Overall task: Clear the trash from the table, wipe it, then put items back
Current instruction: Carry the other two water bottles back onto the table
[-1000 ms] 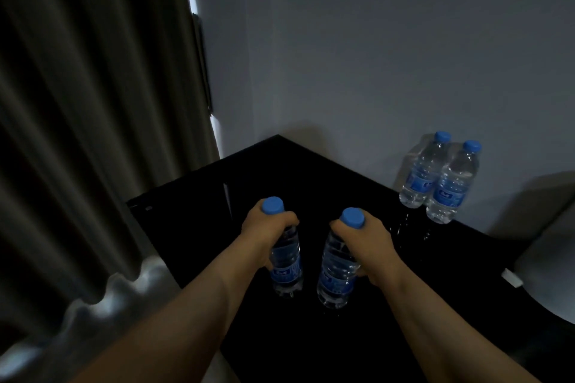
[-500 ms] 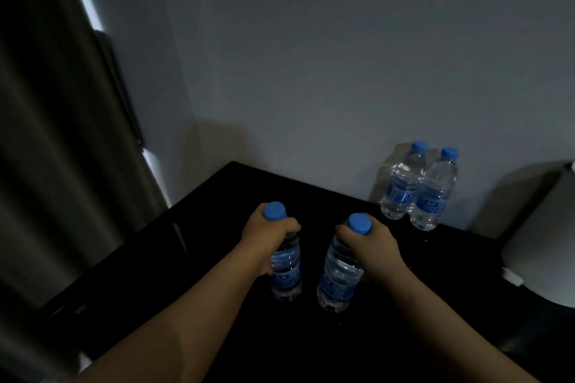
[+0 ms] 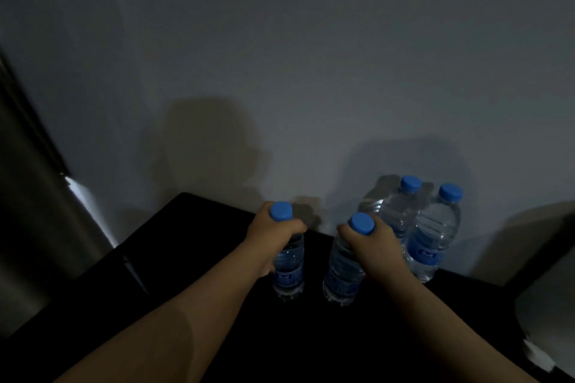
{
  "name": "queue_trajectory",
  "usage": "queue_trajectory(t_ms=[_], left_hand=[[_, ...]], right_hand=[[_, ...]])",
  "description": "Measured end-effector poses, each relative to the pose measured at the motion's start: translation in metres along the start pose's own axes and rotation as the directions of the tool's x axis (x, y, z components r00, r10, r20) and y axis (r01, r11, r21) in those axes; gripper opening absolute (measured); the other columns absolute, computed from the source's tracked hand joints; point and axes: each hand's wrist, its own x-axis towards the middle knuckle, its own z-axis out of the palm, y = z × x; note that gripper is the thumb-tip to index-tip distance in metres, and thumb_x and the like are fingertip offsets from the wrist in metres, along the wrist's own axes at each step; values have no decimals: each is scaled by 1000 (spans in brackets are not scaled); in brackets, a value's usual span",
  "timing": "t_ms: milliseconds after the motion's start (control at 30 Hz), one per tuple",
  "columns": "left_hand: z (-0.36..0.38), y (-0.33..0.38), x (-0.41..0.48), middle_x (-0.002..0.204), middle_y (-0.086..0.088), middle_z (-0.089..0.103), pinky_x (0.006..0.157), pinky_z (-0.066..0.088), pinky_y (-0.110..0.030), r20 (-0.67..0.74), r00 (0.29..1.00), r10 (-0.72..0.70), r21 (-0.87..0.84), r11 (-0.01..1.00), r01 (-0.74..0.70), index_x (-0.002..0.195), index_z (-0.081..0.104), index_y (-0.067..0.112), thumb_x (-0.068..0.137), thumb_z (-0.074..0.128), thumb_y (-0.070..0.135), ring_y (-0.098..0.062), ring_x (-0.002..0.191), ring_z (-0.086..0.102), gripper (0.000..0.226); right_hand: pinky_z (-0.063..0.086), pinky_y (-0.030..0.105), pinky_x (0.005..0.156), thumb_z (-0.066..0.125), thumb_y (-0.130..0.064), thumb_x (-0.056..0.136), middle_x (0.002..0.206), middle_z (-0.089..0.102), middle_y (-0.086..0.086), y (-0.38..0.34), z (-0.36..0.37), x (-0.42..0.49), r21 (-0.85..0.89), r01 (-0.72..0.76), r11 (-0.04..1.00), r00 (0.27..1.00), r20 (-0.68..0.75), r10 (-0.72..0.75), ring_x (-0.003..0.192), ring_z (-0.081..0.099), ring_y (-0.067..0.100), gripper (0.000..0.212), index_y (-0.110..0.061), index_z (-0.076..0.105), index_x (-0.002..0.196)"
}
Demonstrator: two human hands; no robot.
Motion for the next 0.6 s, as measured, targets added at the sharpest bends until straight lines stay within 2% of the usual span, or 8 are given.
queue_trajectory(t_ms=[167,233,367,533,600], left_hand=[[18,13,51,83,-4,59,45,37,-20,37,999,12,90,996,-15,113,57,11,78,70,15,-16,65,55,38],[23,18,69,82,-4,59,46,38,-21,46,999,19,111,993,-24,112,57,11,76,70,15,-17,66,57,38],[32,25,96,83,-4,59,49,41,-22,104,994,25,147,988,-40,112,57,13,75,70,18,-21,70,58,39],[43,34,117,88,-4,60,54,45,-28,181,984,-5,193,981,-31,108,54,19,77,68,20,-25,79,59,34],[49,37,122,89,-4,60,59,46,-32,208,978,-28,209,978,-17,106,53,20,77,67,20,-25,82,59,32]], right_hand=[[37,24,57,63,-17,81,68,52,-6,4,7,46,33,4,999,998,-71,-1,64,47,11,23,-24,46,68],[38,28,58,63,-18,81,70,53,-5,5,11,61,58,-10,998,995,-96,16,65,48,12,21,-24,47,70],[42,33,67,63,-18,80,73,57,-2,7,17,87,64,-27,998,992,-119,35,73,53,19,10,-19,53,78],[38,25,56,62,-18,82,70,54,-4,3,20,106,47,-22,999,991,-134,28,65,48,12,10,-12,55,86],[37,27,56,61,-19,82,71,54,-5,4,20,112,55,-34,998,990,-132,41,65,48,11,10,-13,54,86]])
